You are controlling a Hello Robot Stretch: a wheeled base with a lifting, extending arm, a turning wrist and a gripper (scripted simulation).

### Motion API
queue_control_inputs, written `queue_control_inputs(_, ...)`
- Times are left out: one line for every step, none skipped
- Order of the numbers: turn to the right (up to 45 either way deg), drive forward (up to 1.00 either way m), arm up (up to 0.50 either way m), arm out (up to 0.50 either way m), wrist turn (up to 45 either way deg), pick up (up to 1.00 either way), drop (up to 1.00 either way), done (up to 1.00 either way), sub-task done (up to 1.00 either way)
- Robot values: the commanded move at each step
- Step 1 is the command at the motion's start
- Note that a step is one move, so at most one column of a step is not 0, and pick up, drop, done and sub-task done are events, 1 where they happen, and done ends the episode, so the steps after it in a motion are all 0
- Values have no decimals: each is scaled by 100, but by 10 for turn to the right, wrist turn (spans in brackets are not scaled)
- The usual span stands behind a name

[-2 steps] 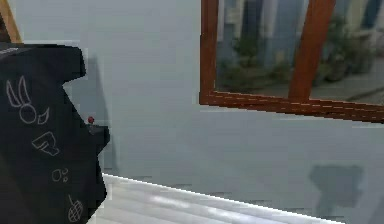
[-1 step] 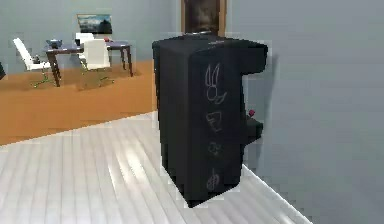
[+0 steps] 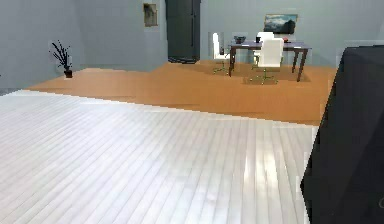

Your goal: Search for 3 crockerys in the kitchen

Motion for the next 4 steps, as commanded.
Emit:
queue_control_inputs(0,90,0,0,0,0,0,0,0)
queue_control_inputs(120,0,0,0,0,0,0,0,0)
queue_control_inputs(0,100,0,0,0,0,0,0,0)
queue_control_inputs(0,100,0,0,0,0,0,0,0)
